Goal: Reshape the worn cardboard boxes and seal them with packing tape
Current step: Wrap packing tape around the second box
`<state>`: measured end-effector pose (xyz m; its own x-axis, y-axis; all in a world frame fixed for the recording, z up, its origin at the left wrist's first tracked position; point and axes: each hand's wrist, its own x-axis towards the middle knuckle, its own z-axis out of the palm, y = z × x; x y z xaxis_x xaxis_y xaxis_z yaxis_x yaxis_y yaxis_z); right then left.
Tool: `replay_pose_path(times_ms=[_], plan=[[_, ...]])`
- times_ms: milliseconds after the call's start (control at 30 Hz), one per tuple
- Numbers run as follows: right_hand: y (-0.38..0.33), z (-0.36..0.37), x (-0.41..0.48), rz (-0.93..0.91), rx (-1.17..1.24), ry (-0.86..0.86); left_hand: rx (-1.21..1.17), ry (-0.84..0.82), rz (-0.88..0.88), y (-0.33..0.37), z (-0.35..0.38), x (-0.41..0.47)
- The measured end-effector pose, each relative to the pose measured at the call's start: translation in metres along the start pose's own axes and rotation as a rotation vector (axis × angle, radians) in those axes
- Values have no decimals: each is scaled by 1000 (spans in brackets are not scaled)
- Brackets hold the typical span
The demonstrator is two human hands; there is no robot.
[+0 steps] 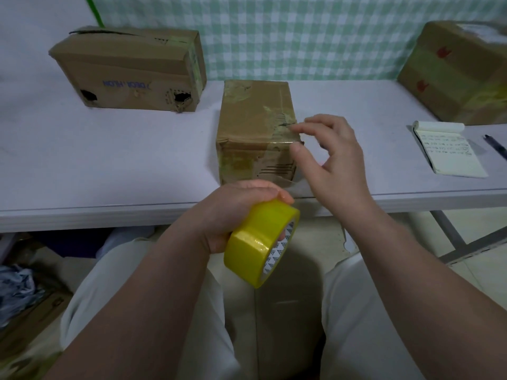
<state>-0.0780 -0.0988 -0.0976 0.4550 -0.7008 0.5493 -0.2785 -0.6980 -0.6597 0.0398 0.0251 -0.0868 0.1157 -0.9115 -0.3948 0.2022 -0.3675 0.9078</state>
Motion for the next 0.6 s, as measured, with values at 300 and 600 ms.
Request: replay_pose_path(times_ms=[300,600], plan=[[-22,-6,-46,422,467,-141,-93,-17,39,-1,4,0],[-29,-6,-60,410,488,93,-15,27,70,-4,13,4]])
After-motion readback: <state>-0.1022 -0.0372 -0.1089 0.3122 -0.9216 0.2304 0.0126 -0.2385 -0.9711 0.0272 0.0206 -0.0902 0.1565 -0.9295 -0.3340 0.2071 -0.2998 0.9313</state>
